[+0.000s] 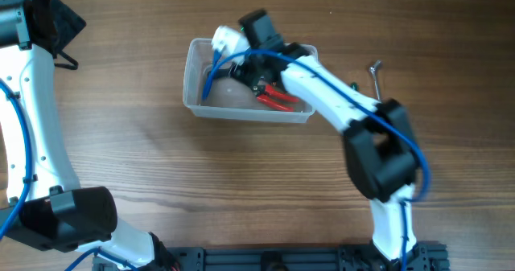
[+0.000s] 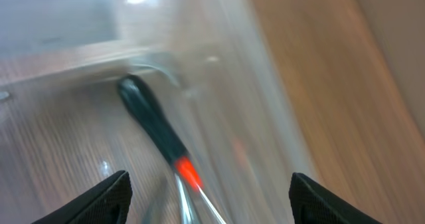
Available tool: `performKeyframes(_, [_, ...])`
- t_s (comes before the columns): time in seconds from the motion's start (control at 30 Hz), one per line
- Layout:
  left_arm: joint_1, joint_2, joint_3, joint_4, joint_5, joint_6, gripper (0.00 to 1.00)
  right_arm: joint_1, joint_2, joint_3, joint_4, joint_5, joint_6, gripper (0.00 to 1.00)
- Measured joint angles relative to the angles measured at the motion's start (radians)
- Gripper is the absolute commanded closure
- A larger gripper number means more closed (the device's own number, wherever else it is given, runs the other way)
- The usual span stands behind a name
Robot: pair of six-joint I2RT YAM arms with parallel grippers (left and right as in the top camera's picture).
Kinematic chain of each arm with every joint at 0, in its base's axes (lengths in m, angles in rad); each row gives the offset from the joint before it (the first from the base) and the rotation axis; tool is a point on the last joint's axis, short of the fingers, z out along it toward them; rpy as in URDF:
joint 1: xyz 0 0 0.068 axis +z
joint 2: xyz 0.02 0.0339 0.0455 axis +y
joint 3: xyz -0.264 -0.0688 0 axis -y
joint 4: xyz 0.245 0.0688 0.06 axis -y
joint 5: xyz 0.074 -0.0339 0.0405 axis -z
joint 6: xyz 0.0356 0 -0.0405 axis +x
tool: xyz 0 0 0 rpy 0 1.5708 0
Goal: Pack container
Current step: 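Lower the screwdriver into the container, open the right gripper, retract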
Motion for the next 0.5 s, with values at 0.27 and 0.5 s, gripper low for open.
performKeyframes(0.27, [0.0,0.0,0.0,-0.001,0.0,0.0,0.0,-0.266,-0.515,0.025,-0.191,0.091,0.374,0.25])
performKeyframes(0.5, [0.0,0.0,0.0,0.0,0.0,0.0,0.0,-0.543,-0.565,0.032,-0.548,0.112,0.576,0.26])
